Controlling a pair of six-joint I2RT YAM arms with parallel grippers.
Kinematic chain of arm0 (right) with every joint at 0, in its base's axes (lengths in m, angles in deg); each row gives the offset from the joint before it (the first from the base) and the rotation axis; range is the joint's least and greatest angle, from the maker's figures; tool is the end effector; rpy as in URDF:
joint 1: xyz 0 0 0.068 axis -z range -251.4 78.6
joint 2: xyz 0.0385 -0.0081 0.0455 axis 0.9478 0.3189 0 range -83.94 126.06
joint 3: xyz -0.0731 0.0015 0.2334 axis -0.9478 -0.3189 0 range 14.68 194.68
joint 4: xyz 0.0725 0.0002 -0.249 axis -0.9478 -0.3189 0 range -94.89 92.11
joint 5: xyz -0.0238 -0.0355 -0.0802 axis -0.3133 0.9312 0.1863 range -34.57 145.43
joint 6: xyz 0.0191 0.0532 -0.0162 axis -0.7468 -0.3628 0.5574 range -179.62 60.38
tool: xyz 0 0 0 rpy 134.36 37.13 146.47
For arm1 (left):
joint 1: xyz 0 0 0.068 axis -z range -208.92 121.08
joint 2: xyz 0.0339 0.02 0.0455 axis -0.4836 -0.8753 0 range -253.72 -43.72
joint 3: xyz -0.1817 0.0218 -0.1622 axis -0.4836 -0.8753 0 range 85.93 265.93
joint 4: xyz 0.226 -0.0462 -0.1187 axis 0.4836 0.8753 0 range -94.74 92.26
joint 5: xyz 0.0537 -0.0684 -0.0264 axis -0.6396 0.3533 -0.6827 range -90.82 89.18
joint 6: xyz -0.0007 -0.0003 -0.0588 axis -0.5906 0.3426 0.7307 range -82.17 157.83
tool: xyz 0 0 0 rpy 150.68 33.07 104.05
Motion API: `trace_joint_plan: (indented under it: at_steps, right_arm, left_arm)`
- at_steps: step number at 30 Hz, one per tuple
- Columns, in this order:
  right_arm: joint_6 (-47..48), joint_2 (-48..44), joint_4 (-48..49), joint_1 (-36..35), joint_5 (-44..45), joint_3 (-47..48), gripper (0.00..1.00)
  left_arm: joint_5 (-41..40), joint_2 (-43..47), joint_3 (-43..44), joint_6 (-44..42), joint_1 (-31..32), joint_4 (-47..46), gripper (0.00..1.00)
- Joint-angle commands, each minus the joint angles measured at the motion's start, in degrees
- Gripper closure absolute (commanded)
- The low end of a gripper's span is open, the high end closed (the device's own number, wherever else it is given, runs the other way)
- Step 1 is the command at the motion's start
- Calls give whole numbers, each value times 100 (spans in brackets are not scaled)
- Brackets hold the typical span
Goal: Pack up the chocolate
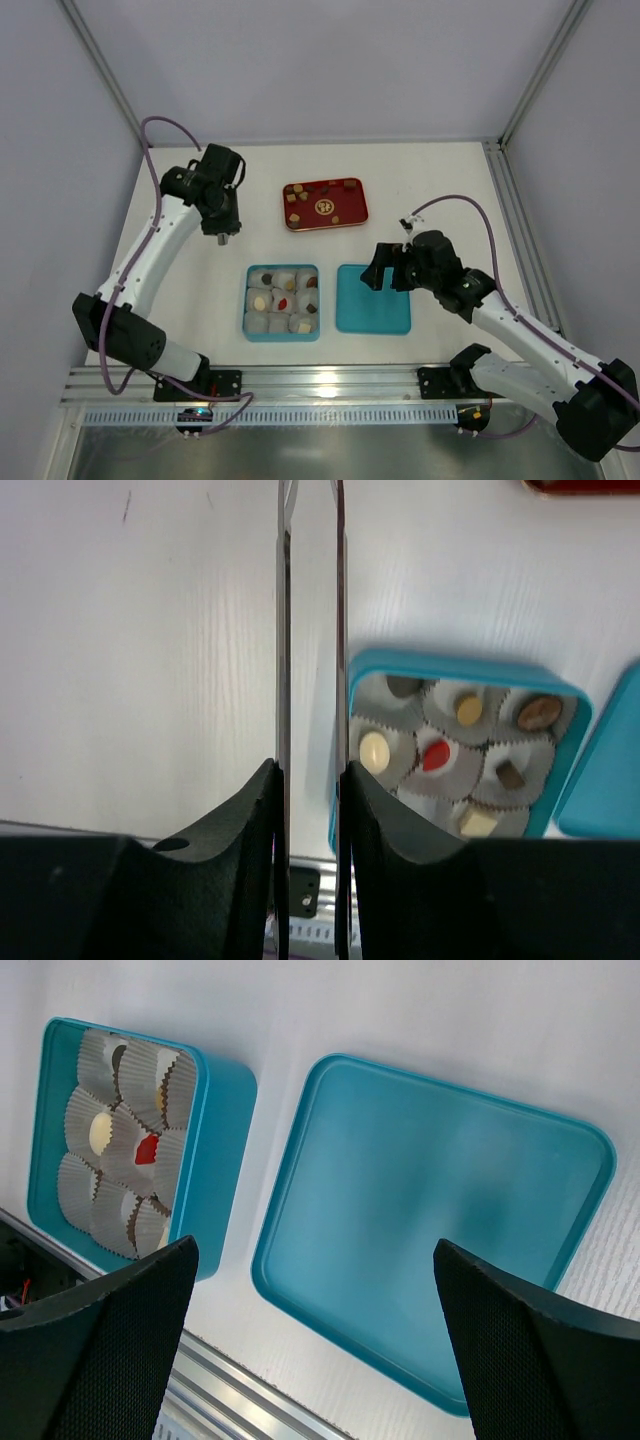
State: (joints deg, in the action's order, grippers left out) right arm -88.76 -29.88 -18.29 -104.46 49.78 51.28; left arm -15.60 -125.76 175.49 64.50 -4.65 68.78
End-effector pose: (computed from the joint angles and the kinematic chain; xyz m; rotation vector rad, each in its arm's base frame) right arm 0.1852 0.1255 0.2165 -0.1352 2.3176 0.6846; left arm 0.2481 -0.0999 0.3319 -0.1289 2.6523 0.0681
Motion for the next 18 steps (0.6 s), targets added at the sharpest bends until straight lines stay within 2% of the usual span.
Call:
trace_joint_plan:
  at_steps: [1, 8, 18]
  right_arm:
    - [146, -238, -147, -43, -94, 146, 0]
    - [208, -484, -342, -43, -85, 172, 0]
    - [199, -405, -298, -34, -33, 102, 0]
  left_arm:
    - [361, -477, 0, -259, -580, -1205, 69]
    - [644, -1471, 70, -294, -1258, -2129, 70]
    - [688, -2395, -35, -769, -1820, -2649, 70]
